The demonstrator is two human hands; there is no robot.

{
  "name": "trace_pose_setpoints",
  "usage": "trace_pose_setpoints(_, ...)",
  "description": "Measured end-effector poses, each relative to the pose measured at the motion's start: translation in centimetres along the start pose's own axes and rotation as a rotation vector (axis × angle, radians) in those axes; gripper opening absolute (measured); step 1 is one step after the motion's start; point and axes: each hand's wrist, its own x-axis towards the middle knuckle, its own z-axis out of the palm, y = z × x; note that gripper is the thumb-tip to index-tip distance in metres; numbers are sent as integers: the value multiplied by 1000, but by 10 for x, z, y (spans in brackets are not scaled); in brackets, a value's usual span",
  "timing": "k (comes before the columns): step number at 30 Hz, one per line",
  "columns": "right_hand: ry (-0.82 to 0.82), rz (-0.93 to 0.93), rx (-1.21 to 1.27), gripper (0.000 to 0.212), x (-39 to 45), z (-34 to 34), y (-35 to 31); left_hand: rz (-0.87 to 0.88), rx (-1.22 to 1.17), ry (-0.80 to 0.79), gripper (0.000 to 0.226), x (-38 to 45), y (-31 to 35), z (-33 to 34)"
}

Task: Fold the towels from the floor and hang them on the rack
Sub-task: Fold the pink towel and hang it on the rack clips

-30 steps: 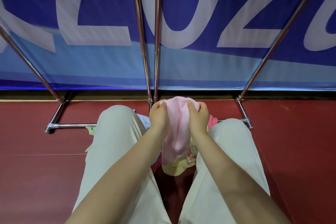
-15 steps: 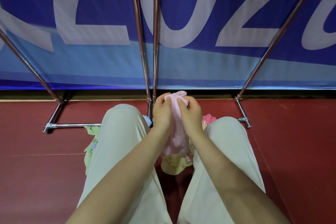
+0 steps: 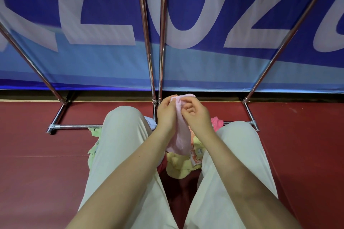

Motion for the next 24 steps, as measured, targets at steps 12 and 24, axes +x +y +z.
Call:
trace_pose_setpoints(12, 306, -184, -286, 4, 4, -9, 21, 30, 13, -95, 20, -7, 4, 5)
trace_pose_setpoints(24, 211, 177, 119, 35, 6, -18, 12, 39, 51, -171, 14, -10, -1, 10)
